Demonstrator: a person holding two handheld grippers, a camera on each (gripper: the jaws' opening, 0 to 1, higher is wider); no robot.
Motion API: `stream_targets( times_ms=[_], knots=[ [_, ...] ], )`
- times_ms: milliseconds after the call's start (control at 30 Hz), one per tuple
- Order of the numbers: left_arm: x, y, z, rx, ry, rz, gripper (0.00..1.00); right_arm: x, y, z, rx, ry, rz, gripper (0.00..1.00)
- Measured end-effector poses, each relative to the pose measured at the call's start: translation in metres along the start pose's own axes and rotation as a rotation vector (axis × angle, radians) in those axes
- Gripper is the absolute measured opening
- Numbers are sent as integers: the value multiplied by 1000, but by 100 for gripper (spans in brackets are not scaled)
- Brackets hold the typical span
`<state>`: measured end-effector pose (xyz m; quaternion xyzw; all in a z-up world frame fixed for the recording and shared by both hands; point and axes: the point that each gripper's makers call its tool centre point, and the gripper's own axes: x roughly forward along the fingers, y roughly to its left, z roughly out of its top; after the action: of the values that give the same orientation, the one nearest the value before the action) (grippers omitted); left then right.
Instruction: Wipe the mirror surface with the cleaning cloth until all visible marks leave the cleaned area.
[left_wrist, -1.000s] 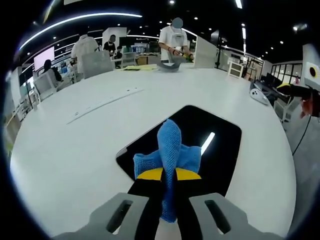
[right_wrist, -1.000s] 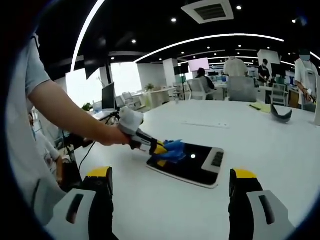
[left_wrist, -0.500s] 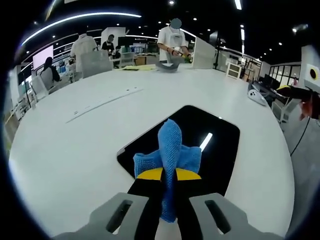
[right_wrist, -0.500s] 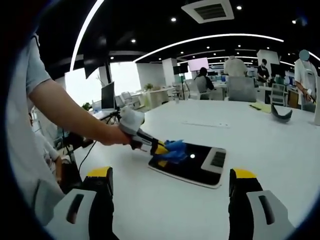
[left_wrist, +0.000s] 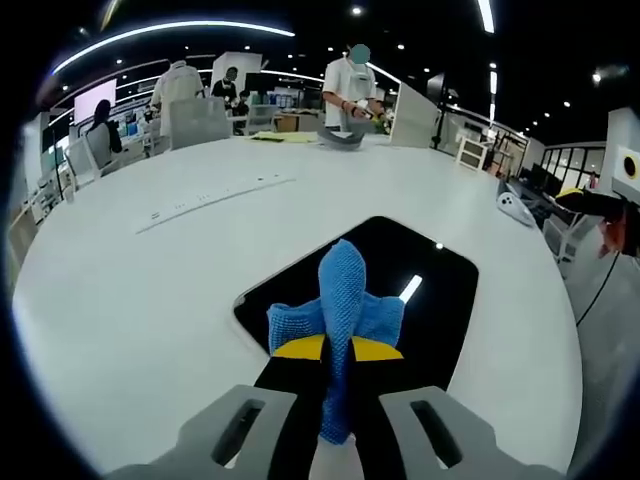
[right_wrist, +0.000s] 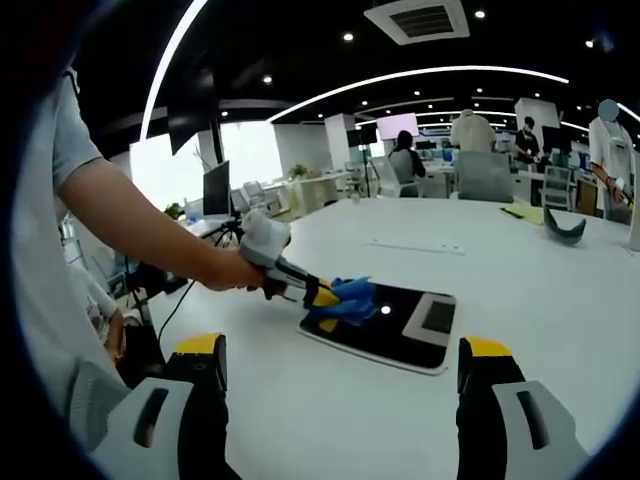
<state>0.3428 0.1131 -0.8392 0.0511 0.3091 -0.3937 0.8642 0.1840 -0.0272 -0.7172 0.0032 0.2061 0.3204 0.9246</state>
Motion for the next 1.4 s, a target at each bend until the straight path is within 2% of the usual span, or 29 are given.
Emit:
stream_targets(
  times_ms=[567,733,1133,1400],
  knots=[
    [-6,-5,-5,-28,-3,27,8,-7,-2,2,1,-21,-1,96],
    [-6,-10,-6,5,11,34,13,-12,-4,-1,5,-25,2,96],
    [-8,-12,-8,-22,22,62,12,-19,-9,-7,15,-30,25,94],
    [-9,-20,-10,-24,26,78,12,-23,-16,-8,20,-37,42,94]
  ],
)
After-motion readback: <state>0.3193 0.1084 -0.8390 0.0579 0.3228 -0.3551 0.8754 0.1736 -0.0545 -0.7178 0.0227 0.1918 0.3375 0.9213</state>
